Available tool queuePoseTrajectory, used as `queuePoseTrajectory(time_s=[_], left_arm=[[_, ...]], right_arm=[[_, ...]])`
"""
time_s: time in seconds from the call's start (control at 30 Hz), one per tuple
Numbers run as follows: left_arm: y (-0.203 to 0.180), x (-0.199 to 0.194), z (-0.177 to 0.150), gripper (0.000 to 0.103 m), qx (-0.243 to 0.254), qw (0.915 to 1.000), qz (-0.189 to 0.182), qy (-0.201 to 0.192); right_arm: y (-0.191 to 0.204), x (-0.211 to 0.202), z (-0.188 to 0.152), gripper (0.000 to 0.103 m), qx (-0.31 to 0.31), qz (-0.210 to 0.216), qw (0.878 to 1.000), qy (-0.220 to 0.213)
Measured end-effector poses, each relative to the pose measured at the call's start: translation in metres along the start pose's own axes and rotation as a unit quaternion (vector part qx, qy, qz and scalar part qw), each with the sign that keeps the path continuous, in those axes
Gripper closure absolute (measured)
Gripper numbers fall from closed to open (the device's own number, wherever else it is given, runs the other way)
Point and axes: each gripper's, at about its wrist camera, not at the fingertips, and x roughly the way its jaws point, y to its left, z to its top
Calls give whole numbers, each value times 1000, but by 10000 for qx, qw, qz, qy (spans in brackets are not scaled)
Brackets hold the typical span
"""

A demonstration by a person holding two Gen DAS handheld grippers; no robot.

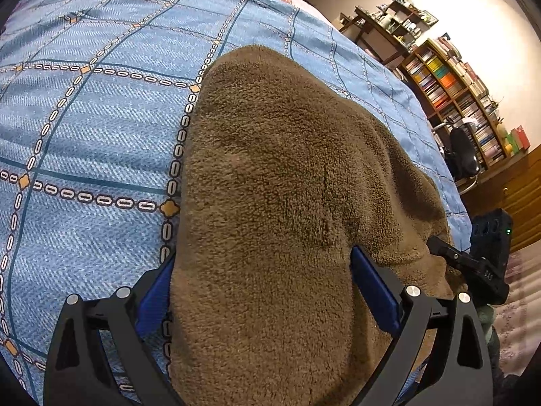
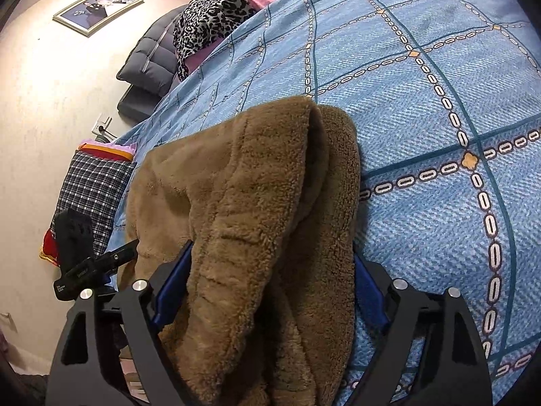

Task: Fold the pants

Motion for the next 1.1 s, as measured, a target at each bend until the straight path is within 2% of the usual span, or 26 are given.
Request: queuePoseTrajectory(time_s=[0.27,0.63,0.87,0.97,1.1], left_arm=[[-4,0,0,10,80,9999,68,-19],[-16,-1,-6,26,283,9994,125,-125],[-25,-3,-10,32,480,9977,414,-249],[-25,-5,-9,36,436,9979,396,-282],[-24,-12,-8,45,356,9983,287,-373]], right_arm=[[-4,-2,-2,24,-24,21,10000,-37],[-3,-2,-5,26,-23,36,9999,-93],[-6,-4,-7,27,-27,44,9999,-123],[-6,-6,-8,32,-2,72,9998,-162],[0,-12,-8,44,-95,77,9997,-234]])
